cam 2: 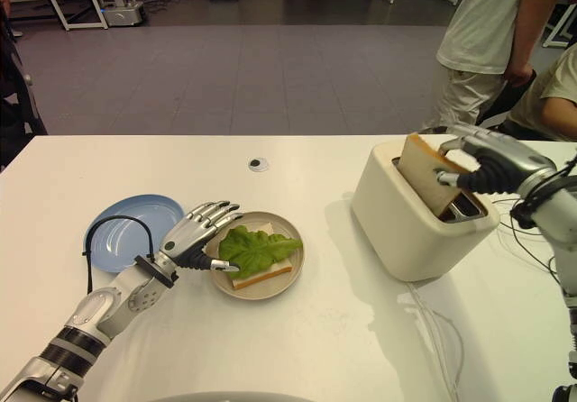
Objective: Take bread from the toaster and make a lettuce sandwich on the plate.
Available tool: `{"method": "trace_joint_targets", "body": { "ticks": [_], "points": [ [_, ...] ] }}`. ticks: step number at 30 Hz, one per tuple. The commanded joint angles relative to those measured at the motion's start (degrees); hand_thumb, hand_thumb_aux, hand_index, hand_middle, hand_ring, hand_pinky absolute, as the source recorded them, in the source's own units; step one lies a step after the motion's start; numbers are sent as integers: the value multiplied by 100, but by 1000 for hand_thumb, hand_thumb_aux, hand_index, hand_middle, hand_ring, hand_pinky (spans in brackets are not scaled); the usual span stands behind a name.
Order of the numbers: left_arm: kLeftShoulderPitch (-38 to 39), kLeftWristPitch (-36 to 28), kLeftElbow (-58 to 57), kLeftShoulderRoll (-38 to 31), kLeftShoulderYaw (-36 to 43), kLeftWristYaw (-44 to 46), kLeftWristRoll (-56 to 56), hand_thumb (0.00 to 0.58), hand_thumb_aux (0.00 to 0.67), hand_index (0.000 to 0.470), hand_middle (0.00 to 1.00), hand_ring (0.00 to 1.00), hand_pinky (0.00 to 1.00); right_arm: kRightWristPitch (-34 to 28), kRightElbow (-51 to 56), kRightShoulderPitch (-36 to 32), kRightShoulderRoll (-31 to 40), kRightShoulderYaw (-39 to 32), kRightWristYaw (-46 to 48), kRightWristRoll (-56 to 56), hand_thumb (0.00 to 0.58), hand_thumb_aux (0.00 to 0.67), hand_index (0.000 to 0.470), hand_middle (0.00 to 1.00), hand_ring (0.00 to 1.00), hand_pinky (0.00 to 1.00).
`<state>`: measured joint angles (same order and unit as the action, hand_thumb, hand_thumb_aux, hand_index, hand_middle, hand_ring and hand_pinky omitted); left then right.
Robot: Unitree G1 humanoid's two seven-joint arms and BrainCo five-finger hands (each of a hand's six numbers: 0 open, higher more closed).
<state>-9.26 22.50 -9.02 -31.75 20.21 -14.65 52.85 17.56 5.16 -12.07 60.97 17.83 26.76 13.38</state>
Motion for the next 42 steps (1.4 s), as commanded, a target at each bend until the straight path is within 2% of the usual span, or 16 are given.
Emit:
{"method": "trace_joint_targets", "body": {
  "ticks": [1, 4, 6, 11, 17, 20, 25, 29, 36, 37, 40, 42],
  "points": [
    [0, -11, -24, -47, -35, -29, -21, 0, 0, 0, 0, 0, 0, -303, 169, -494, 7, 603, 349, -1199, 580, 670, 470, 0, 0, 0],
    [6, -6, -16, -67, -70, -85, -18, 0, 0, 0, 0, 0, 0, -506, 285, -820, -137, 583, 689, -1915, 580, 670, 470, 0, 0, 0],
    [23, 10, 15, -100, -110, -142, -17, 0, 0, 0, 0, 0, 0, -667, 149, -971, -374, 298, 1073, -2399, 580, 670, 470, 0, 0, 0],
    [142, 19, 386, -341, -544, -397, -123, 0, 0, 0, 0, 0, 0, -1299, 60, -1800, -1474, -1141, 2268, -3193, 580, 670, 470, 0, 0, 0],
    [446, 129, 1000, -713, -1259, -892, -131, 0, 0, 0, 0, 0, 0, -1771, 1053, -2519, -2811, -2595, 3113, -2862, 580, 670, 470, 0, 0, 0],
    [572, 178, 1272, -786, -1403, -1003, -34, 0, 0, 0, 0, 0, 0, -1716, 1753, -2700, -3336, -3129, 3341, -2489, 580, 670, 470, 0, 0, 0],
    [607, 228, 1415, -726, -1243, -957, 200, 0, 0, 0, 0, 0, 0, -1340, 2581, -2880, -3949, -3514, 3113, -1862, 580, 670, 470, 0, 0, 0],
    [594, 306, 1506, -715, -1098, -924, 390, 0, 0, 0, 0, 0, 0, -818, 2945, -2884, -4161, -3684, 2609, -1239, 580, 670, 470, 0, 0, 0],
    [525, 643, 1498, -768, -500, -837, 944, 0, 0, 0, 0, 0, 0, -30, 3341, -2981, -4075, -3931, 1865, -230, 580, 670, 470, 0, 0, 0],
    [508, 699, 1436, -762, -406, -808, 979, 0, 0, 0, 0, 0, 0, 34, 3383, -2989, -4084, -3940, 1792, -159, 579, 641, 450, 0, 0, 0],
    [440, 910, 1162, -787, -119, -541, 937, 0, 0, 0, 0, 0, 0, 186, 3447, -2990, -4126, -3932, 1645, -60, 530, 473, 332, 0, 0, 0],
    [408, 999, 954, -794, 1, -360, 838, 0, 0, 0, 0, 0, 0, 250, 3447, -2975, -4138, -3924, 1607, -20, 496, 415, 291, 0, 0, 0]
  ]
}}
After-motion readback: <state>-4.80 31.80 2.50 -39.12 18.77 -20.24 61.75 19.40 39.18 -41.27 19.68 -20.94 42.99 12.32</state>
